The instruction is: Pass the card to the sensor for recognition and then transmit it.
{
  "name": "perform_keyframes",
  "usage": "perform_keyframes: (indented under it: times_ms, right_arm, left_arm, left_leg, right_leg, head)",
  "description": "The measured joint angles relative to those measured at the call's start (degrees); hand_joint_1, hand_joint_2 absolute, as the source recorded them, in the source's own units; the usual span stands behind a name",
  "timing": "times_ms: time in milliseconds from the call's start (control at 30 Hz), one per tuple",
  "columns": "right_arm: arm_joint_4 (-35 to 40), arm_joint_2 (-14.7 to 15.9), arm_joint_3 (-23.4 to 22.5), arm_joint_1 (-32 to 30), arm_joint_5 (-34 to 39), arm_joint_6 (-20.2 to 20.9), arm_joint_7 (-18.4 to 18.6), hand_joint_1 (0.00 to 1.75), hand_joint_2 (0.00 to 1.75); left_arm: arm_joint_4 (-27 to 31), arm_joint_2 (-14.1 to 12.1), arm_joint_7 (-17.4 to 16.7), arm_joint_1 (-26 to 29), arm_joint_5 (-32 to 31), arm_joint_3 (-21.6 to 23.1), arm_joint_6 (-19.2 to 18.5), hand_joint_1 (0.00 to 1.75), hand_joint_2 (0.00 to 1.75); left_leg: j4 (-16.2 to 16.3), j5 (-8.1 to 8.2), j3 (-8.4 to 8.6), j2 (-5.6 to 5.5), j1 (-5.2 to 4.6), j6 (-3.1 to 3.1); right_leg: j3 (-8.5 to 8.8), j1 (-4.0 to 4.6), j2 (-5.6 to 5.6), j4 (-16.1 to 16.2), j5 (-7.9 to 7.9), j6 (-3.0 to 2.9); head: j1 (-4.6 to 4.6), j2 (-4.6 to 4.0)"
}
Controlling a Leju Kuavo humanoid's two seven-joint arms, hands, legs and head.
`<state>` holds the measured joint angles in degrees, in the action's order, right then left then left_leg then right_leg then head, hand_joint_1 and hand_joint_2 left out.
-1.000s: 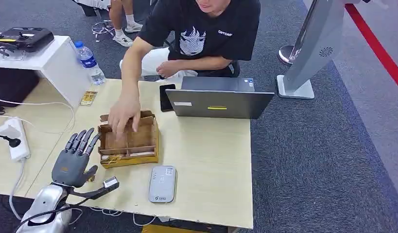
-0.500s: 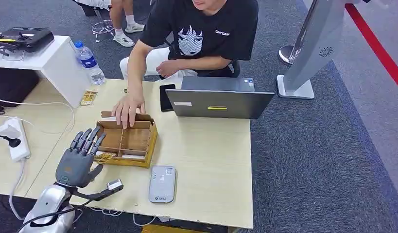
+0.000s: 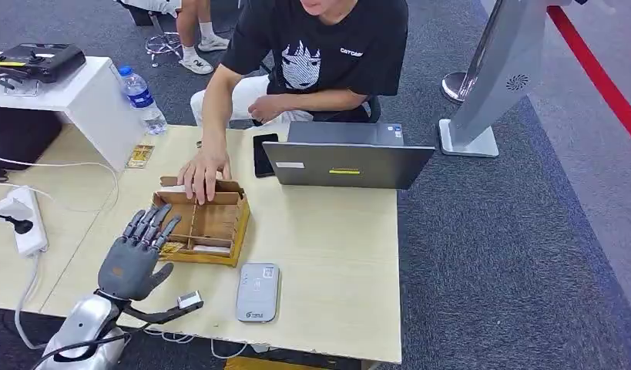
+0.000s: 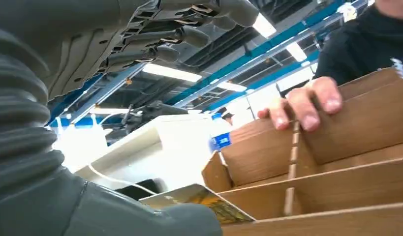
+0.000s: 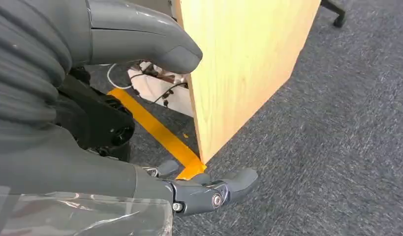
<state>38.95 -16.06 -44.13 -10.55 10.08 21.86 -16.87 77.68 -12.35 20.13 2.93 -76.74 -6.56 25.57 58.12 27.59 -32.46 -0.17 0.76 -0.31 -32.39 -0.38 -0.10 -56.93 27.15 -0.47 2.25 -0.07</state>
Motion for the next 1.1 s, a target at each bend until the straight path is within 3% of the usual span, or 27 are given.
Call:
perform_keyframes:
  times_ms: [233,1100]
  right_arm:
    - [0.0,0.0,-0.07,0.02,-1.16,0.33,0.02,0.0,1.75]
    - [0.04,0.0,-0.26,0.0,-1.66,0.42,-0.07,0.0,1.75]
  left_arm:
    - [-0.07,-0.55,-1.31,-0.01,-0.92,2.27,0.09,0.0,1.75]
    - [-2.97,-1.95,-2.6,-0.08,-1.42,2.25,0.0,0.0,1.75]
  left_leg:
    - [0.0,0.0,-0.01,0.01,0.0,0.0]
    - [0.0,0.0,-0.02,0.0,0.01,0.0]
  right_leg:
    - [0.0,0.0,0.0,0.0,0.0,0.0]
    - [0.0,0.0,0.0,0.0,0.0,0.0]
  head:
    - [-0.02,0.0]
    - [0.0,0.0]
